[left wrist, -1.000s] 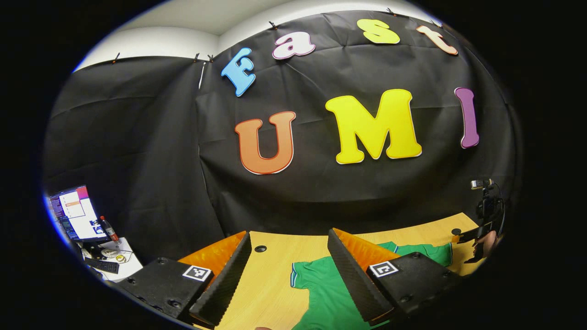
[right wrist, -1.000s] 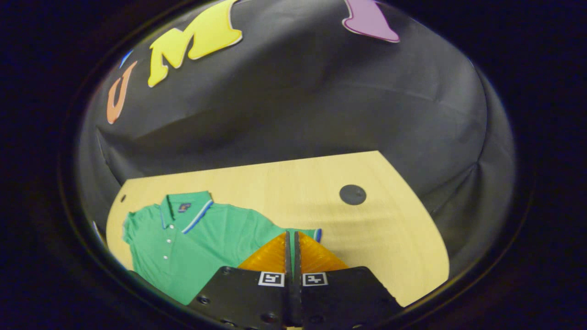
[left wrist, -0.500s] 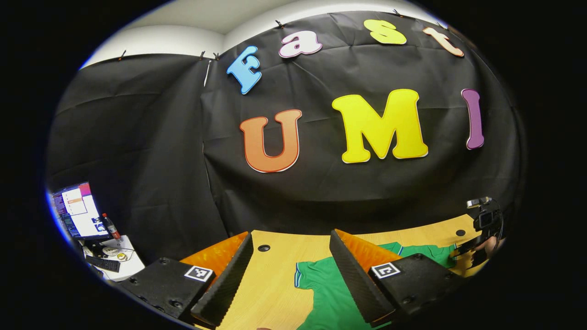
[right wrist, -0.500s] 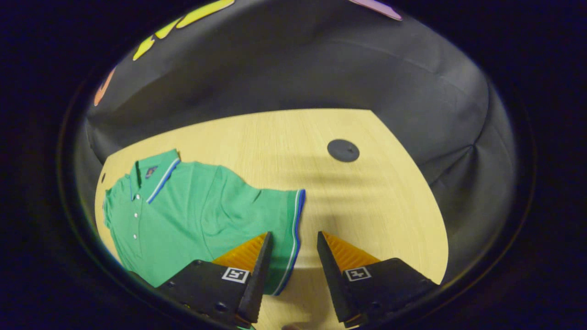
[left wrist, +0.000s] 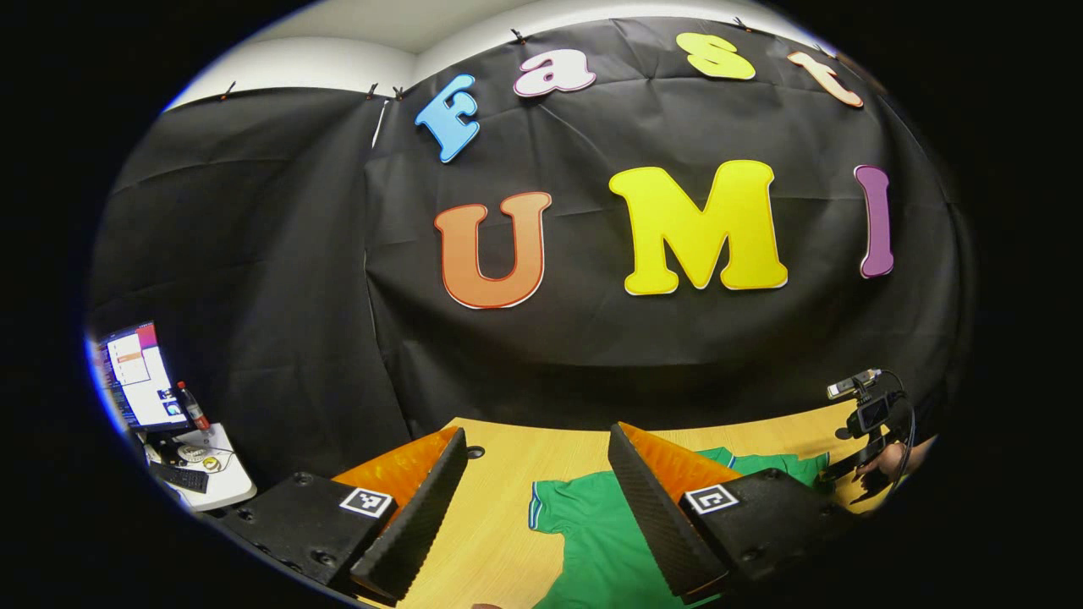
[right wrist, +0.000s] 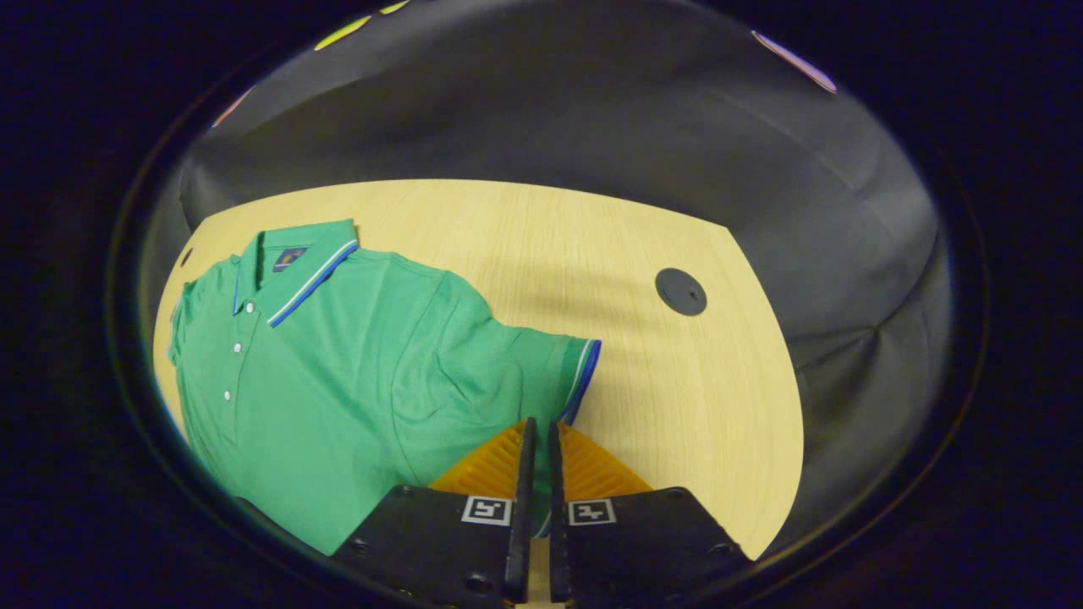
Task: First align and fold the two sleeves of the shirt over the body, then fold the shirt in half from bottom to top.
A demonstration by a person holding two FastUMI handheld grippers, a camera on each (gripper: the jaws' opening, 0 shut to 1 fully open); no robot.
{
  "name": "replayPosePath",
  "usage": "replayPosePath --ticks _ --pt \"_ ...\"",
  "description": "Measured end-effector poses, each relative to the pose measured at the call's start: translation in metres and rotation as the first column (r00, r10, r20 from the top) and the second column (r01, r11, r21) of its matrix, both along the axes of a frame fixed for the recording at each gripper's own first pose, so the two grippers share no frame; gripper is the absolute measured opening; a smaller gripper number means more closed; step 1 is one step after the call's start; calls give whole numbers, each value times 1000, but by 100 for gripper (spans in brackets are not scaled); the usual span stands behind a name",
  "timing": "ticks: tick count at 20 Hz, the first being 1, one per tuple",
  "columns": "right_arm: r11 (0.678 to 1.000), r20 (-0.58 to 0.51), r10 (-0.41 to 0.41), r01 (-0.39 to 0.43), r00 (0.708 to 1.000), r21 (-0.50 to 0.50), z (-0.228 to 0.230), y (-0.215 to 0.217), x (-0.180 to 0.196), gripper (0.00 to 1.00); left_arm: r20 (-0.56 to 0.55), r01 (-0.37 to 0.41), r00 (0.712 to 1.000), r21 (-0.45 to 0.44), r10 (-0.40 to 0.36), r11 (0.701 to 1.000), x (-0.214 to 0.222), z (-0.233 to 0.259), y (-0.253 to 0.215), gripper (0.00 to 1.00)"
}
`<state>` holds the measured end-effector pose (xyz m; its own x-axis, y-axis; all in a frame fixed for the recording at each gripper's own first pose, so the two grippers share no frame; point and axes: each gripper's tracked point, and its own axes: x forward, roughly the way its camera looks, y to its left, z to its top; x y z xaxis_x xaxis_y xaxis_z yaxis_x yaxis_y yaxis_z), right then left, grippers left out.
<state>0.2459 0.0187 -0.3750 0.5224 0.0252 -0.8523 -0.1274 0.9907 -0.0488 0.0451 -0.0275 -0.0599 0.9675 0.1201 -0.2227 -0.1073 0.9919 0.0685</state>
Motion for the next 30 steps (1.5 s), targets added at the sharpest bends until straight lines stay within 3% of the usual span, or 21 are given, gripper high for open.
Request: replayPosePath --ticks 1,6,12,18,21,22,24,26,29,30 --pt "998 1 -27 27 1000 60 -5 3 5 0 1 1 1000 4 -1 1000 0 0 1 100" --pt "979 48 -29 19 998 201 21 14 7 0 -10 10 1000 -7 -10 1000 5 -7 1 100" --pt "973 107 -22 -4 994 232 57 30 3 0 8 43 999 -7 -43 999 10 -2 -4 100" --pt "977 161 53 -85 986 197 101 103 1 0 23 5 1000 -19 -5 1000 -1 -4 28 100" --pt "952 149 68 -109 987 287 116 161 -3 1 25 -29 999 -24 29 999 -14 -2 53 100" --pt "938 149 71 -117 986 328 124 178 -4 8 28 -39 999 -27 39 999 -17 -2 61 100" --pt "914 173 67 -130 983 383 140 201 -9 8 35 -55 998 -31 56 998 -20 3 77 100" --pt "908 212 57 -139 976 396 157 206 -11 25 43 -55 997 -38 57 998 -20 3 86 100" --pt "922 257 37 -132 966 365 176 197 -17 77 39 -31 999 -64 33 997 -16 -3 92 100" --pt "927 274 23 -123 962 354 183 192 -17 88 37 -18 999 -75 21 997 -13 -6 91 100"
